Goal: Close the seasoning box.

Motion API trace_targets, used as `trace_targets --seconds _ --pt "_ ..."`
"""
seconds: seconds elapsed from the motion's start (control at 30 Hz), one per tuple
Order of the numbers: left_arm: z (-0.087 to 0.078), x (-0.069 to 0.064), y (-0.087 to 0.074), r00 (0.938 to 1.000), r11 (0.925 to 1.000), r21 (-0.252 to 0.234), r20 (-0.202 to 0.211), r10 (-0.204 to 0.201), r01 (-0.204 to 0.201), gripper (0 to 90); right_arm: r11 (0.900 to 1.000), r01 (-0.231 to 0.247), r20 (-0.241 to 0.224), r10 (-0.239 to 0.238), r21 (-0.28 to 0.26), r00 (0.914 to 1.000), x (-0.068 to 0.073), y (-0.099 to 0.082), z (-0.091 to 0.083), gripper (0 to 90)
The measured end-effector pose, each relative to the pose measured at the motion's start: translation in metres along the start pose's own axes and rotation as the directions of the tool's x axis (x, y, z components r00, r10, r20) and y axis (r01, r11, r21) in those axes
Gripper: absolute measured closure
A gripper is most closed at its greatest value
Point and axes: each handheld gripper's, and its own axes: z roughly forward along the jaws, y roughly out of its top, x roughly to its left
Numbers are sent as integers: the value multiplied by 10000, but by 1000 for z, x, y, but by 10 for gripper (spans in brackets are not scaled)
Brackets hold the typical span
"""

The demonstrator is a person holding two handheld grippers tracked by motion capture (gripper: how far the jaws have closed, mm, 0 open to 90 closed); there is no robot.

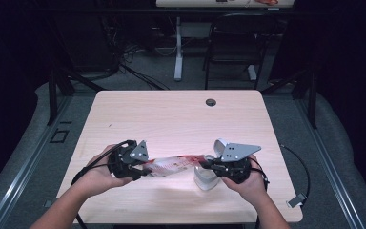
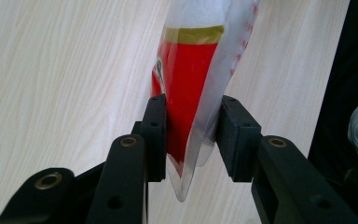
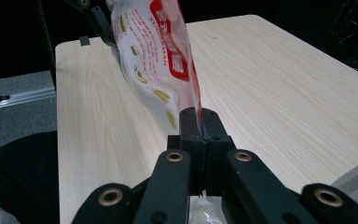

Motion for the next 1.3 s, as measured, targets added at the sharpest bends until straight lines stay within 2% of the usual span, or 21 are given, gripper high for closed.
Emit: trace_targets --seconds 0.37,0.63,0.93,1.3 --pt "-4 3 10 9997 9993 290 -42 223 -221 667 9998 -205 27 205 -77 9998 -2 -5 -2 900" --pt "-10 4 20 9986 9966 639 -72 522 -516 671 10000 -76 156 77 -47 9998 -2 -6 -3 900" --pt "-14 5 26 9979 9945 823 -56 650 -644 675 10000 37 320 -38 59 9995 -1 -7 -5 900" --pt "-23 7 40 9948 9880 1164 -38 1022 -1010 681 9999 84 426 -89 127 9991 -2 -10 -7 900"
